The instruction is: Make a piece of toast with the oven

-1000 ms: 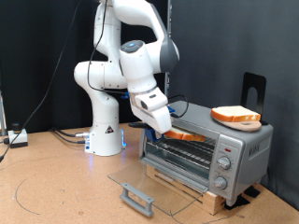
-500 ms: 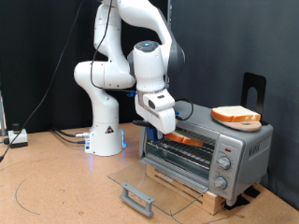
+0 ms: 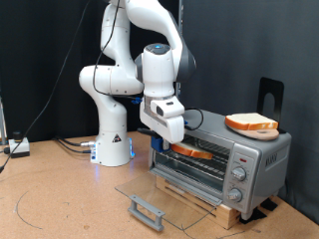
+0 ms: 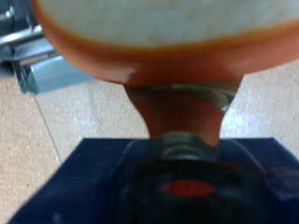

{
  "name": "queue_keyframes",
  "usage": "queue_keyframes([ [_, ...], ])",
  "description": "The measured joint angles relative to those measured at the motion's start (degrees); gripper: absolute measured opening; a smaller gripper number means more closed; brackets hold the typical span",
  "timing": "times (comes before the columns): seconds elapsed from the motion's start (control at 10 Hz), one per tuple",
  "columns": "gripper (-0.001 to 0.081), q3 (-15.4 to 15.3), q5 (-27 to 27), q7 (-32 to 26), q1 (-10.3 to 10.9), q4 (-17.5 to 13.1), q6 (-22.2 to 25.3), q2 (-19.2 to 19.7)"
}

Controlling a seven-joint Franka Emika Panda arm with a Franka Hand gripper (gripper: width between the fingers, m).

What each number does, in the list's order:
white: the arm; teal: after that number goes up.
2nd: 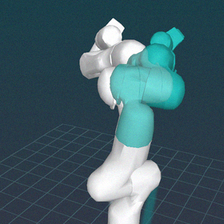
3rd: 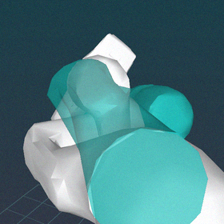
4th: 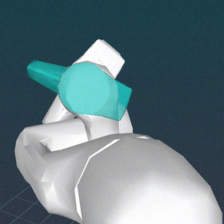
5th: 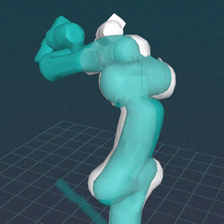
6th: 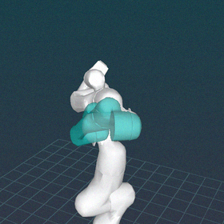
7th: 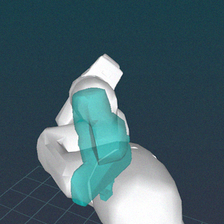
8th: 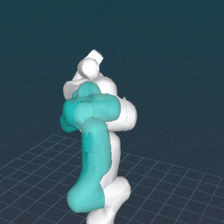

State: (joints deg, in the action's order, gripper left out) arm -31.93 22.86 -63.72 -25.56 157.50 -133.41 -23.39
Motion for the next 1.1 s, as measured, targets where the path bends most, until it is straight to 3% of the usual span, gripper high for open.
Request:
queue_keyframes([
  [0.7,0.0393,3.16,-5.77,-3.83,-7.45,-1.02,0.47,2.42],
  [1.1,0.0393,3.85,-6.17,-5.38,-8.62,-2.50,0.64,4.21],
])
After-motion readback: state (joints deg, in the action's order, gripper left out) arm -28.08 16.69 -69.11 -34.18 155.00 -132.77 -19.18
